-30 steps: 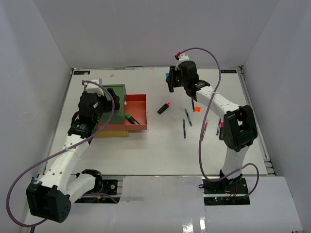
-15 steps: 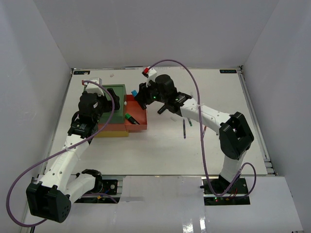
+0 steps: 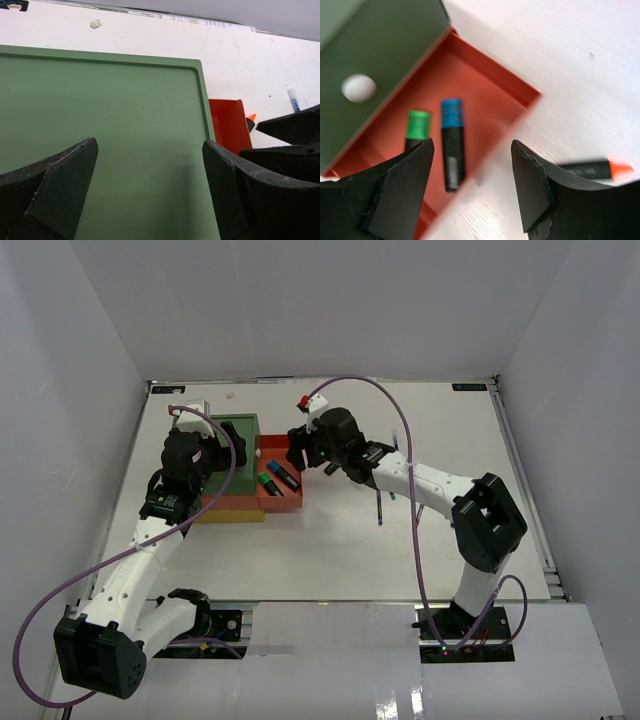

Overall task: Sort the stationery into containers
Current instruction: Pick up the pen from the center of the board.

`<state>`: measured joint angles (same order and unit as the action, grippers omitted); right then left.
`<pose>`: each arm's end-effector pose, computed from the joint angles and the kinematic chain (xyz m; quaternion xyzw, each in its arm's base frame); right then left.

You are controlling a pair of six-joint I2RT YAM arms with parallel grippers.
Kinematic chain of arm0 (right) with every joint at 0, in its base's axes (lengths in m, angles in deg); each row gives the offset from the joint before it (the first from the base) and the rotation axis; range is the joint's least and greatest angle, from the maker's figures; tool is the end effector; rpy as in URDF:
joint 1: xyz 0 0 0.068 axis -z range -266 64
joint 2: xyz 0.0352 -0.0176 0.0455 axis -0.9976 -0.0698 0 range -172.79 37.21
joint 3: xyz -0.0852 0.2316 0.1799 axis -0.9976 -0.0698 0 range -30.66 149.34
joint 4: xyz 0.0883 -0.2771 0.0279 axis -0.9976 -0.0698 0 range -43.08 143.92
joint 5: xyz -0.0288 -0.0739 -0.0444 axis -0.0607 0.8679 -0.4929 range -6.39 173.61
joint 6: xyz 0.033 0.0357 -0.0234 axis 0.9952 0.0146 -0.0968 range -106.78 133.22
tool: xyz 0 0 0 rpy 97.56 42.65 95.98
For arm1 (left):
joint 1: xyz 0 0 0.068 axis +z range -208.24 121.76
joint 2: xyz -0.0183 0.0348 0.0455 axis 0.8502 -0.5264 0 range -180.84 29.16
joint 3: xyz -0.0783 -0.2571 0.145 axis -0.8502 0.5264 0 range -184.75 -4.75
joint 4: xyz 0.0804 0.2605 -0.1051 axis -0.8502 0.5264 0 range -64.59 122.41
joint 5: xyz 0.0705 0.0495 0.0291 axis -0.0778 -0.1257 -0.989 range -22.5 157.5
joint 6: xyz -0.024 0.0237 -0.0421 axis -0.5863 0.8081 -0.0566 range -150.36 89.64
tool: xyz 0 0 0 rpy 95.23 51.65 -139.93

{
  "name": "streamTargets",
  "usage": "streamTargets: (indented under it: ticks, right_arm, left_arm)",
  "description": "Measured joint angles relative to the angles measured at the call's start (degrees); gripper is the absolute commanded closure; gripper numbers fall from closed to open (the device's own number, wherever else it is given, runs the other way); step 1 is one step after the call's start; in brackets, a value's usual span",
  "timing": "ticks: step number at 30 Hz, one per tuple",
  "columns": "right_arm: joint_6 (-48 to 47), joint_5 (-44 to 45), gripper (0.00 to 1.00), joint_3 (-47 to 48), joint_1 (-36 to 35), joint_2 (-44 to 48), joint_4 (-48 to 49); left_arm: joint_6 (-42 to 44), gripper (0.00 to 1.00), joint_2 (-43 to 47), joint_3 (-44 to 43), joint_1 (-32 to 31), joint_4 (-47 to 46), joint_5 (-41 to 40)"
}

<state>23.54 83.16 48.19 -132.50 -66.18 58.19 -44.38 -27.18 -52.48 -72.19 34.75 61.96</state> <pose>0.3227 0.3404 0.3042 -0.2569 0.7792 0.2749 0.5013 0.2363 -0.0552 0.3451 -0.0288 0.8078 -0.1040 0.5795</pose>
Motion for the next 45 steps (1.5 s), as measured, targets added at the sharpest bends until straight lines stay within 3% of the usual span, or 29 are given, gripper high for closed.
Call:
streamTargets:
  ticks: [5,16,23,32,45]
  right_arm:
    - [-0.4,3.8,0.30,-9.0,4.5,8.5,-1.4]
    - [1.8,13.3,0.34,-35.8,33.8,34.6,-7.8]
    - [5.6,15.3,0.42,-45.9,46.6,38.1,-11.0]
    - [6.4,15.1,0.48,-46.8,52.1,34.4,-11.7]
    - [5.7,10.6,0.47,-46.8,52.6,30.4,-11.3]
  left_arm:
    - [0.0,0.04,0.0,0.0,0.0,0.0,0.0]
    - [0.0,0.04,0.1,0.0,0.0,0.1,0.0]
    - [-0.1,0.04,0.0,0.0,0.0,0.1,0.1]
    - [-0.5,0.03,0.5,0.0,0.0,0.5,0.4]
    - [-0.6,0.04,0.7,0.0,0.0,0.8,0.9]
